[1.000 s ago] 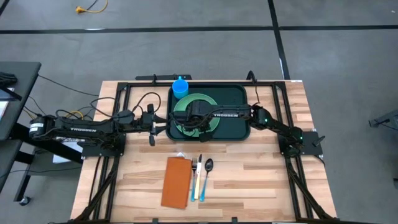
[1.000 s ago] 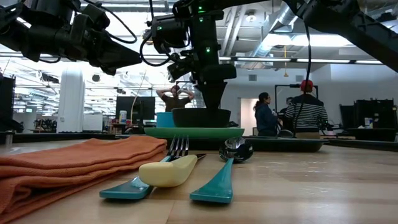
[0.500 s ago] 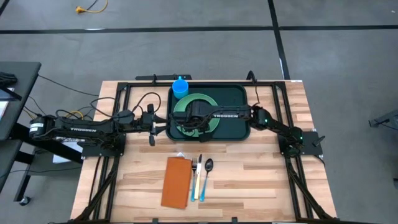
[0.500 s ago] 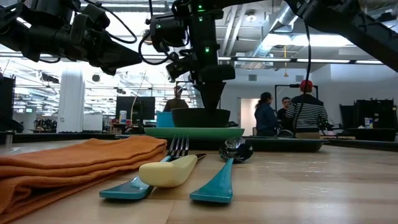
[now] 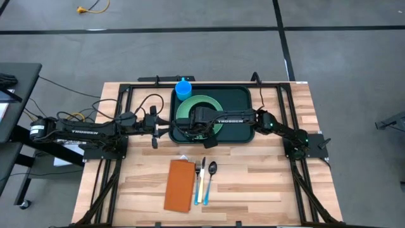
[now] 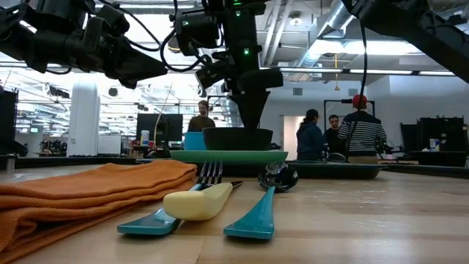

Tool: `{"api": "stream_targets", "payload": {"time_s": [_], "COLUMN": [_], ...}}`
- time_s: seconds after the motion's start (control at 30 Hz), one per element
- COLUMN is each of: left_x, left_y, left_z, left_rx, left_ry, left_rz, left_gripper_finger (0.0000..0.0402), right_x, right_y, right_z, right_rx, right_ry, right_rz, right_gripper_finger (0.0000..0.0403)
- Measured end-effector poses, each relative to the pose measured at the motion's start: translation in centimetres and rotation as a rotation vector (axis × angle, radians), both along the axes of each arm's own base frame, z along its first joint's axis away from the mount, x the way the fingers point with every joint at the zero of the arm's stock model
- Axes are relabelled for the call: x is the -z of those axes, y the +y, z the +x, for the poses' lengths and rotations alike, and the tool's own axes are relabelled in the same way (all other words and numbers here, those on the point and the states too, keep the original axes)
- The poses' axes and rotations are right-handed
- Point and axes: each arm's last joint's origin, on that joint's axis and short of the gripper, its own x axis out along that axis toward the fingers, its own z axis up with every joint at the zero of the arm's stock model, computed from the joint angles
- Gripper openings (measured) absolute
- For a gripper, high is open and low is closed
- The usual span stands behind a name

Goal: Set up tray
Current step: Stack the black bowl on top of the light green plate on the black serving tray, then put the orange table napkin to the right side of the light green plate on the black serving tray

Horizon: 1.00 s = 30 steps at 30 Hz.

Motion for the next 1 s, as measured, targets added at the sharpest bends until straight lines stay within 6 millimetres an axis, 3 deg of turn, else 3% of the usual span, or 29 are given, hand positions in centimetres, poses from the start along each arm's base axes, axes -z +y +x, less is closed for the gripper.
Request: {"api": "stream_targets", "payload": {"time_s": [0.3,0.53,0.7,0.87,1.0], "left_x": [0.0,0.0,0.2,0.4,0.6], "left_y": [0.0,0.0,0.0,0.0,0.0], "left_z": [0.0,0.0,0.0,0.0,0.0], "left_rx": [0.0,0.001,0.0,-0.003,-0.007], "left_ry": [0.002,0.005,0.017,0.037,0.048], "left_rz": [0.007,0.007,0.005,-0.037,-0.088], "left_gripper_finger": [0.0098,0.0098,0.0098,0.0098,0.0098], "right_x": [-4.3,-11.5,-16.3,-17.8,-16.6], "right_y": [-0.7,-0.8,0.3,2.3,3.4], "right_z": [-1.3,-4.3,-7.4,-10.3,-13.3], "right_rx": [0.035,0.195,0.291,0.292,0.295], "right_ry": [-0.109,-0.353,-0.554,-0.702,-0.812], "right_rz": [-0.087,-0.128,-0.1,-0.079,-0.085], "right_gripper_finger": [0.0083,0.0083,0.0083,0.0083,0.0083]}}
